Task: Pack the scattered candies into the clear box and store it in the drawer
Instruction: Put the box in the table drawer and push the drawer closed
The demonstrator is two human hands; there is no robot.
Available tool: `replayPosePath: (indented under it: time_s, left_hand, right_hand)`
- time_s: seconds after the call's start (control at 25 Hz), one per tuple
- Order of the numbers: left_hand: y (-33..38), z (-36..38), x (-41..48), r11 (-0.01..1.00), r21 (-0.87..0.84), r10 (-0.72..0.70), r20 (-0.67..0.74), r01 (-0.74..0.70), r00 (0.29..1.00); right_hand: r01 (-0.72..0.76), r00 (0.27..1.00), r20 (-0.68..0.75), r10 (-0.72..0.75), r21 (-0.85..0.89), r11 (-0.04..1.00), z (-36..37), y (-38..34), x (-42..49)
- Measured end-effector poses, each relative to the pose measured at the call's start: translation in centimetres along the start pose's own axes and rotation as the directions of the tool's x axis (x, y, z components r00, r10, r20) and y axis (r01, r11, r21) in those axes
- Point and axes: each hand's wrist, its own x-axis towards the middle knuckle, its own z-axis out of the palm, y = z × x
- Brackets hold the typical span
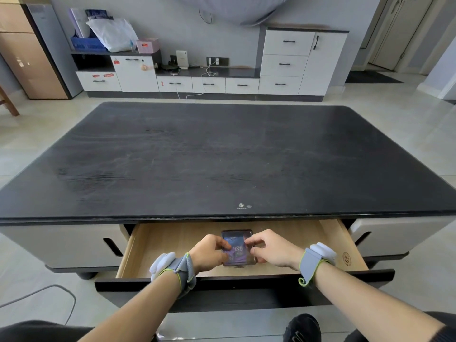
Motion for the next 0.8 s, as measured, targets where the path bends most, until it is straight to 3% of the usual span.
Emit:
replayPosePath:
  time_s: [0.28,0.6,0.8]
  left_hand:
    - [-0.5,0.5,1.4,0.993,0.106,-0.050,0.038,0.046,0.998]
    - [-0.8,0.5,1.9,0.987,0.157,-0.044,0.032,0.038,0.999]
    - [0.5,-0.4,-0.8,0.872,0.487,0.058,-0.001,-0.050,0.998]
  right_hand:
    - [-0.022,0.991,0.136,0.014,0.057,0.998,0.6,0.6,1.3]
    - [-0.016,0.990,0.140,0.014,0.013,1.000,0.5,0.9,1.4]
    - [0.048,0.999,0.004,-0.048,-0.180,0.982,-0.2,0.0,-0.7]
